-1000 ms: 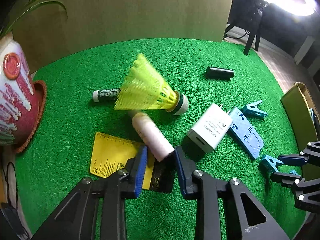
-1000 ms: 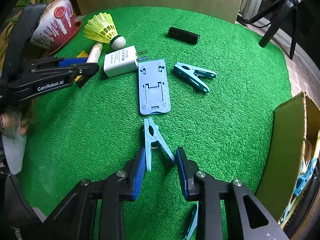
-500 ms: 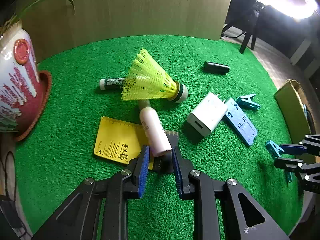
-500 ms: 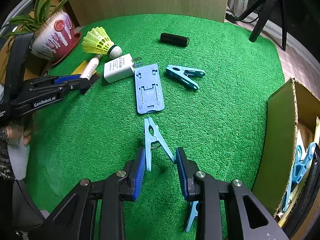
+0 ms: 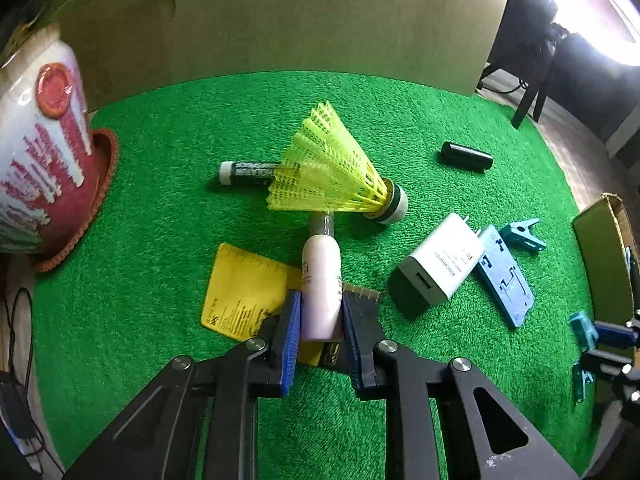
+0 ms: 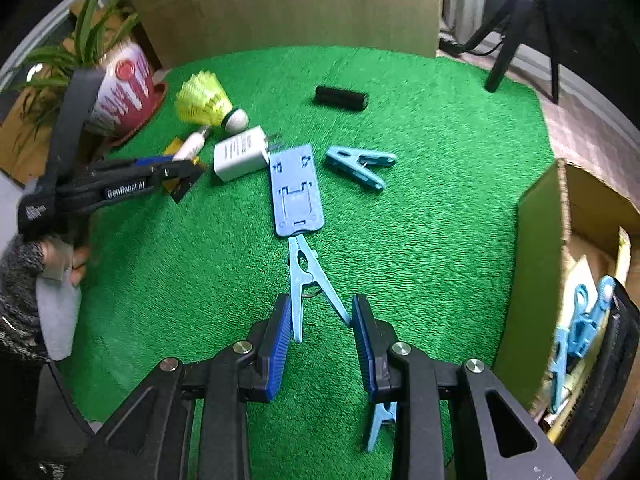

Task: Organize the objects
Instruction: 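Grasp the white-pink bottle with the left tool while the right grasps a blue clothespin, then carry the bottle and clothespin over the cardboard box and open both tools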

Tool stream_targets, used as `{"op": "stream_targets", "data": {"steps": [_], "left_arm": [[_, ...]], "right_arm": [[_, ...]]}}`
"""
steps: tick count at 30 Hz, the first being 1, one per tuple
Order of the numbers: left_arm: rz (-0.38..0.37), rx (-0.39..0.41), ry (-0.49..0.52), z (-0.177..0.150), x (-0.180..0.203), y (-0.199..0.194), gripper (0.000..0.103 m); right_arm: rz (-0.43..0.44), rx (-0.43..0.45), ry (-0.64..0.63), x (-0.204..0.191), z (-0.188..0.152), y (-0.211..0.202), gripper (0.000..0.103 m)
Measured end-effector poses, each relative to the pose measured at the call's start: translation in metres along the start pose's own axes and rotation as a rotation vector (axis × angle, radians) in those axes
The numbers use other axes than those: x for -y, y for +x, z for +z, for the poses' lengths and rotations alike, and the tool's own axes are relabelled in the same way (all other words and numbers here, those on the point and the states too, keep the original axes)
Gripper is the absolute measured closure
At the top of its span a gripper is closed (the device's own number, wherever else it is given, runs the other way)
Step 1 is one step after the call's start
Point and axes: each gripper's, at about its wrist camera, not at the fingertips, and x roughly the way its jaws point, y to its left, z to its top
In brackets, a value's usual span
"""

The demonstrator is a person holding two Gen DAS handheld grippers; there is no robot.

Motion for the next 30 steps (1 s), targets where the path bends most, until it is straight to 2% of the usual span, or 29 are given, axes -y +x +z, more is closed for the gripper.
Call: {"op": "stream_targets", "data": {"steps": [6, 11, 16, 22, 30], "left_arm": [[-0.052, 0.031, -0.011, -0.019, 0.002, -0.025, 0.082], [-0.121, 0.076, 0.012, -0.024, 0.028, -0.050, 0.082], [-0.216, 0.104, 0.098, -0.017, 0.087, -0.064, 0.082], [-0.334, 0.109, 0.225, -0.010, 0.185, -0.068, 0.082], [-0.398, 0.086, 0.344, -0.010, 0.288, -0.068, 0.081]], "right_arm": [[0.034, 0.068, 0.050, 0.014, -0.006, -0.030, 0.076], [0.044, 0.127, 0.132, 0.042, -0.025, -0.060, 0.076], [0.006, 0.172, 0.235, 0.080, -0.052, -0.083, 0.076], [-0.056, 0.201, 0.328, 0.120, -0.084, -0.106, 0.076], [-0.128, 0.200, 0.406, 0.160, -0.114, -0.117, 0.076]]}}
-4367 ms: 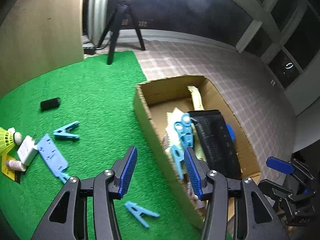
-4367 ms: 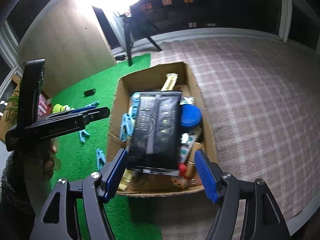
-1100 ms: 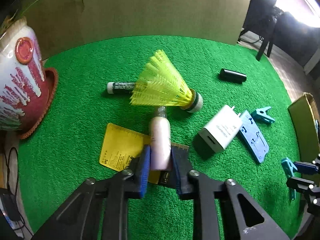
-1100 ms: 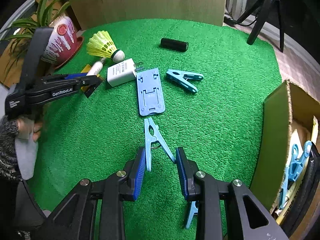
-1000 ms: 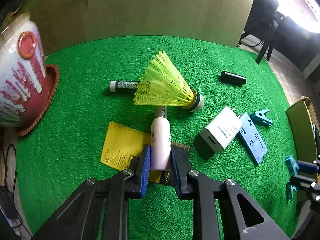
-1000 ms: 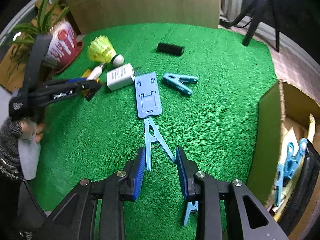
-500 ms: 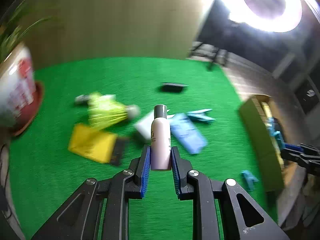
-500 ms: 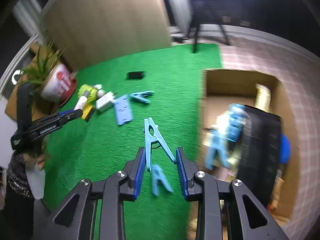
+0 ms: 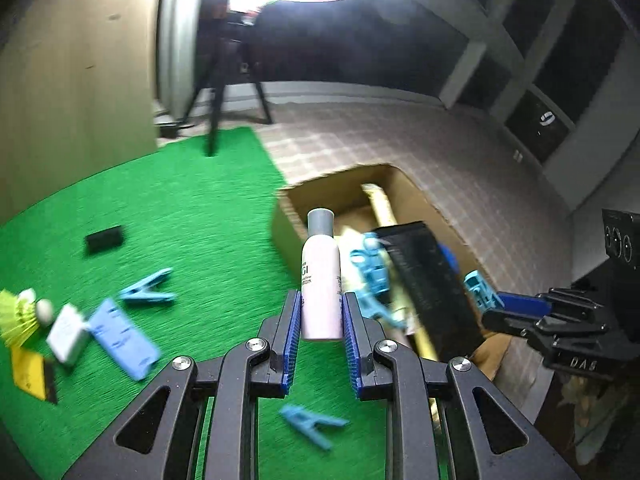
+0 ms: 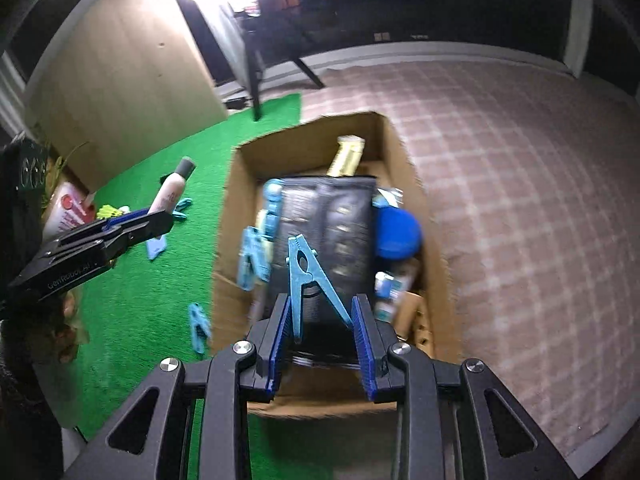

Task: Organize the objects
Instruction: 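Carry the bottle and clothespin over the cardboard box and open both tools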

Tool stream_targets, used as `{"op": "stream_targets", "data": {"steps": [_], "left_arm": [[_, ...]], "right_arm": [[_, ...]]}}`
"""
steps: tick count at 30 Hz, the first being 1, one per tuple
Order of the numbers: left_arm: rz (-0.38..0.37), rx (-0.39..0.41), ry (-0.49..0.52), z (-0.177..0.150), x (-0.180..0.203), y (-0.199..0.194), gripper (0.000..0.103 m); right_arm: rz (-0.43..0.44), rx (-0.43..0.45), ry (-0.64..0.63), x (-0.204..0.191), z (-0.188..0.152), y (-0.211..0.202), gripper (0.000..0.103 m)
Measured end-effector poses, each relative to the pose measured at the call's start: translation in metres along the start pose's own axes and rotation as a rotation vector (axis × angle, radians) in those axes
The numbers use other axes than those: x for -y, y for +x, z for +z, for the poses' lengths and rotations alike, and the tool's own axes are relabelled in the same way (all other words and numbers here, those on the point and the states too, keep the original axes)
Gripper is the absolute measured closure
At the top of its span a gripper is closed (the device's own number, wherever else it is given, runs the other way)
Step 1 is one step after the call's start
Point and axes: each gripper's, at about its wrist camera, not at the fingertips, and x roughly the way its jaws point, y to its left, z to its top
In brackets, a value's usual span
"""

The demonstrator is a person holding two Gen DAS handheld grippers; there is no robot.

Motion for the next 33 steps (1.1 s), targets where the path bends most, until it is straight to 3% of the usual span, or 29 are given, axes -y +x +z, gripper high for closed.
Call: {"op": "stream_targets", "data": {"steps": [6, 16, 18, 20, 21, 33], "left_arm": [[-0.010, -0.027, 0.027, 0.008, 0.029, 0.031, 0.081], [-0.014, -0.051, 0.042, 0.009, 0.042, 0.040, 0.081], [-0.003, -0.047, 0.045, 0.009, 0.044, 0.039, 0.077], [-0.003, -0.034, 0.044, 0.010, 0.043, 0.035, 0.071], [-0.004, -0.030, 0.043, 0.010, 0.043, 0.033, 0.071], [0.039, -0.010, 0.037, 0.006, 0.021, 0.015, 0.071]], "right_arm": [[-0.023, -0.002, 0.032, 0.024, -0.006, -0.001, 0.076], [-0.022, -0.001, 0.012, 0.029, -0.008, -0.004, 0.075], [-0.028, 0.002, -0.005, 0.026, -0.007, -0.005, 0.069], [-0.055, 0.017, -0.009, 0.022, -0.007, -0.008, 0.048], [-0.058, 0.024, -0.010, 0.021, -0.007, -0.009, 0.045], [-0.035, 0.032, -0.026, 0.003, -0.003, -0.011, 0.043]]}}
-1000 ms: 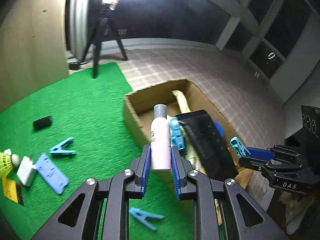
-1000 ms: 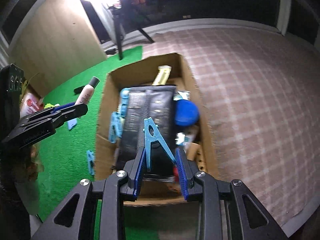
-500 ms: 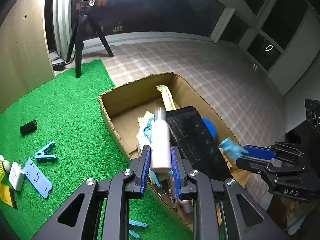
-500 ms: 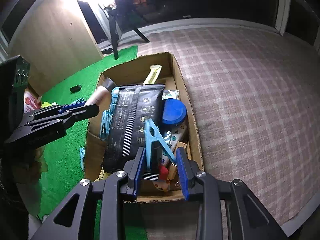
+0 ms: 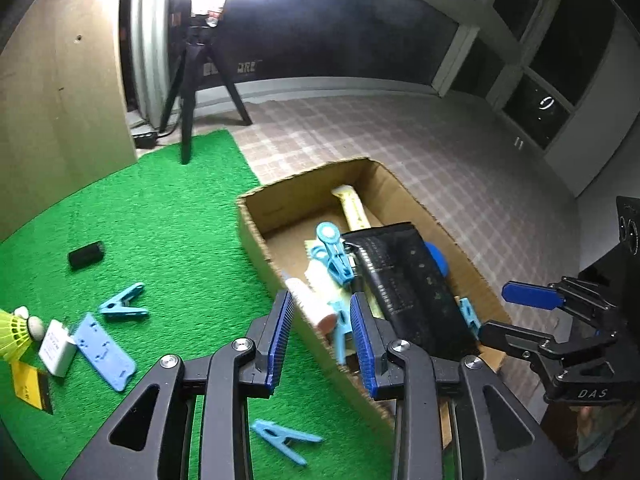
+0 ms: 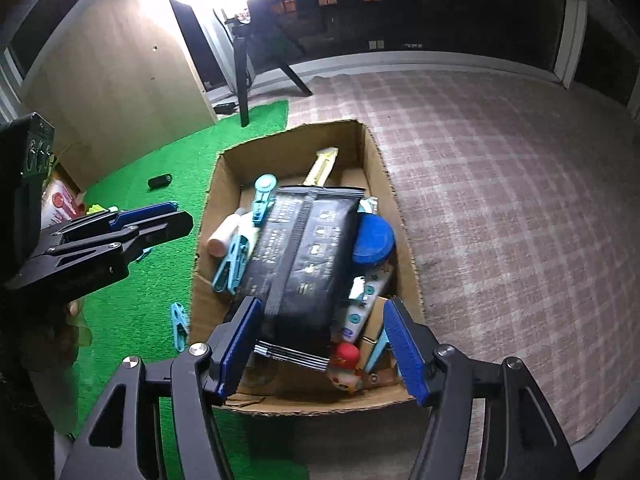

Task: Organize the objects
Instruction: 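Carry the bottle and clothespin over the cardboard box and open both tools, then move the left tool to the white adapter while the right approaches a blue clothespin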

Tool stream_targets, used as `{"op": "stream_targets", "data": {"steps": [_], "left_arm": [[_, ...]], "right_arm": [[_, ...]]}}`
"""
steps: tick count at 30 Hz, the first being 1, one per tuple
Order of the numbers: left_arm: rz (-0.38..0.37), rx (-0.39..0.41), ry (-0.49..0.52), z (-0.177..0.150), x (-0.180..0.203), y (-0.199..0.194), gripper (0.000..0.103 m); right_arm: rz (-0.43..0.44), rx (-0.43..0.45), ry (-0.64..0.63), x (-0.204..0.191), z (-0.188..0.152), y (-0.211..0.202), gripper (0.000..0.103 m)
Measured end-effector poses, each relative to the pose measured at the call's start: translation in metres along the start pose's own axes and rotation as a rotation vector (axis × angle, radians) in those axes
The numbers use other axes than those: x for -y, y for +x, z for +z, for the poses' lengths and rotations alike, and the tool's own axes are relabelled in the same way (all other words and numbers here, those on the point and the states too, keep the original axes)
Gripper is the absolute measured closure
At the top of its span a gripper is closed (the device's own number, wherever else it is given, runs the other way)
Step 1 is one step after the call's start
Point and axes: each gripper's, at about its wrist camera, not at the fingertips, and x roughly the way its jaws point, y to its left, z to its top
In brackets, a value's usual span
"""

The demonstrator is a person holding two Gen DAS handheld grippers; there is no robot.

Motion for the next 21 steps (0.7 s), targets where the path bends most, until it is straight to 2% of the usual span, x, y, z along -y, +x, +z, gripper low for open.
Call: {"op": "stream_targets", "data": {"steps": [9, 16, 21], "left_arm": [[0.080, -0.002, -0.057, -0.014, -0.054, -0.020, 0.071], [0.131, -0.023, -0.111, -0.034, -0.118, -0.034, 0.071], [0.205, -0.057, -0.132, -0.057, -0.165, -0.037, 0.071]], "right_arm": [[0.065, 0.011, -0.060, -0.036, 0.015, 0.005, 0.043], [0.111, 0.008, -0.158, -0.085, 0.040, 0.024, 0.043], [0.166, -0.020, -0.184, -0.113, 0.058, 0.043, 0.043]]}}
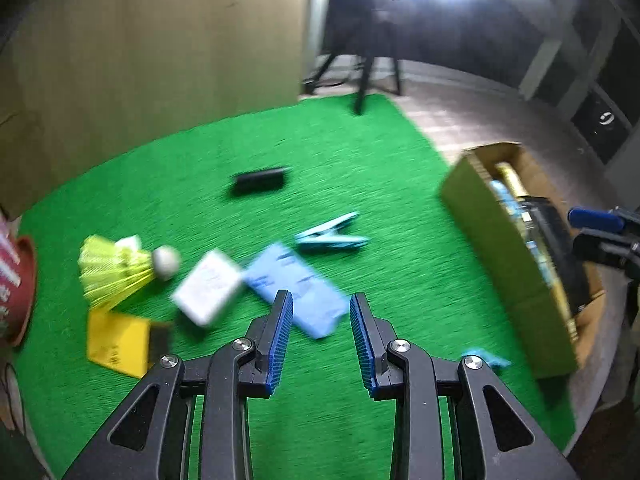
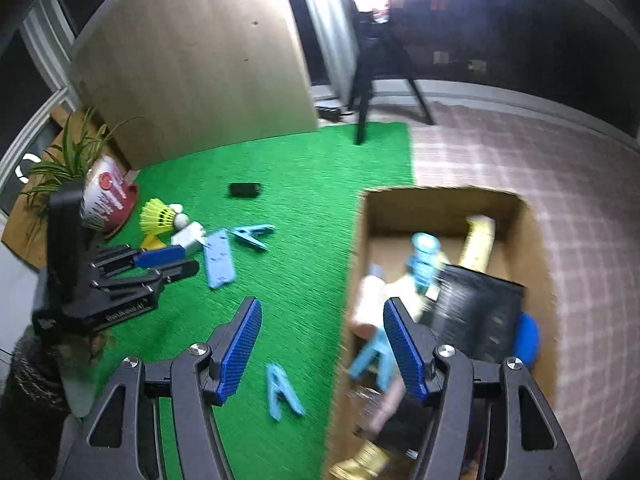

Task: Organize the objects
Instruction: 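Move the left tool to the white adapter while the right approaches a blue clothespin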

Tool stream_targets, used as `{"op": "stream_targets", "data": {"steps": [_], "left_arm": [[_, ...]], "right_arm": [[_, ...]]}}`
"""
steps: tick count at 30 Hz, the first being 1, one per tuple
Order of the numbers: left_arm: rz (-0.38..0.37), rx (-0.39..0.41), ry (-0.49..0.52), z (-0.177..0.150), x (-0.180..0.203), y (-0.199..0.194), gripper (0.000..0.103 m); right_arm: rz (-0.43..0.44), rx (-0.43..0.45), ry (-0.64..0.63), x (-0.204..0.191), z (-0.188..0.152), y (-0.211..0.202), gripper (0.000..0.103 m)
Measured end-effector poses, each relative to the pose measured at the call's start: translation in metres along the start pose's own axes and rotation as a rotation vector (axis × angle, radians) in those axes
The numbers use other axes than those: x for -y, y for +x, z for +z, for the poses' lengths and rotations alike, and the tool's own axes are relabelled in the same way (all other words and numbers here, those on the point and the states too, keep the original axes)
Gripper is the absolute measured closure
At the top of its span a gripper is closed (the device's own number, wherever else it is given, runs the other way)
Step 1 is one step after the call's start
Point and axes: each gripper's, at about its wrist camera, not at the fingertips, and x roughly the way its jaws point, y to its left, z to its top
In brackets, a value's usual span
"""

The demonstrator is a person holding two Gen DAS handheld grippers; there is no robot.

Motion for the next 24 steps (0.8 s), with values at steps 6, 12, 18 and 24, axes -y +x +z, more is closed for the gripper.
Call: {"op": "stream_targets", "data": {"steps": [6, 12, 18, 24], "left_arm": [[0.021, -0.017, -0.005, -0.005, -0.042, 0.000, 0.071], [0.033, -0.032, 0.039, -0.004, -0.059, 0.007, 0.071], [0.009, -0.050, 0.080, 0.003, -0.064, 0.018, 0.069], [0.003, -0.045, 0.099, 0.009, -0.067, 0.021, 0.065]], "right_arm": [[0.069, -0.060, -0.015, -0.025, 0.032, 0.037, 0.043], [0.115, -0.132, -0.027, -0.051, 0.061, 0.088, 0.043], [0.109, -0.194, -0.047, -0.067, 0.076, 0.132, 0.043], [0.097, -0.233, -0.044, -0.073, 0.085, 0.165, 0.044]]}}
